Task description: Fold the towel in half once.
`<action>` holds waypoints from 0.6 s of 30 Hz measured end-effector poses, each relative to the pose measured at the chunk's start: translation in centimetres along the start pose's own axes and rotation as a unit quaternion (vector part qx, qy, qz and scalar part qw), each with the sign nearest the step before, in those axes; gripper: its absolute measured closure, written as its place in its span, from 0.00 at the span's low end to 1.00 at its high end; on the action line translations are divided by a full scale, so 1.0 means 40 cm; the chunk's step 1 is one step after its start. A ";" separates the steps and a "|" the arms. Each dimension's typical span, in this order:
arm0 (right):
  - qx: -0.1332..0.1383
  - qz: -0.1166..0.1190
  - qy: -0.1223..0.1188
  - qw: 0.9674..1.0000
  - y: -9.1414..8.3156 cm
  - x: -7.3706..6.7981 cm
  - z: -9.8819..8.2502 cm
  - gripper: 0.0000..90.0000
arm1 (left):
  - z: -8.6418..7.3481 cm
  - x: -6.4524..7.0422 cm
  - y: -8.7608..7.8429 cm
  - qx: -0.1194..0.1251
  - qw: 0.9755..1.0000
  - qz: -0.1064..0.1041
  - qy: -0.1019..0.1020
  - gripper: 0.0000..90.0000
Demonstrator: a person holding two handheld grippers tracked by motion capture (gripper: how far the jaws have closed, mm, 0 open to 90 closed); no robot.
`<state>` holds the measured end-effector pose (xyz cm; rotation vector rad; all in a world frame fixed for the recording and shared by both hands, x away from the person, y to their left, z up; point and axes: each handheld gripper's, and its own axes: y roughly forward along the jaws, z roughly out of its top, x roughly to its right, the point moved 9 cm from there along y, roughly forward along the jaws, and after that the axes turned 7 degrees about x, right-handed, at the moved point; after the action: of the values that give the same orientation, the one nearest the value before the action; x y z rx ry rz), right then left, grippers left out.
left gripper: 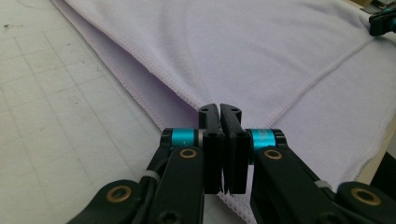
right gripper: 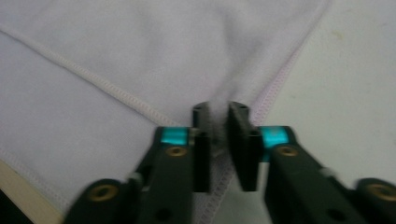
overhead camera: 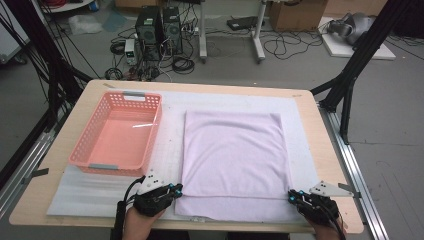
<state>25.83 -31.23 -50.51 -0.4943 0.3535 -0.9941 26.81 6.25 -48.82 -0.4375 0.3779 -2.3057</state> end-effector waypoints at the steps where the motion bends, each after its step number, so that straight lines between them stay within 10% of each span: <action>1: 0.000 0.001 -0.001 1.000 -0.001 -0.001 -0.001 0.95 | 0.002 0.000 -0.004 0.002 1.000 -0.002 0.000 0.97; 18: 0.019 0.032 0.008 0.999 -0.115 -0.057 -0.008 0.95 | -0.017 0.064 -0.107 0.006 0.999 -0.033 -0.012 0.97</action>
<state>21.27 -31.41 -48.14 -0.4374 0.3623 -0.9419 22.15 7.41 -47.25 -0.4769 0.3424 -2.3636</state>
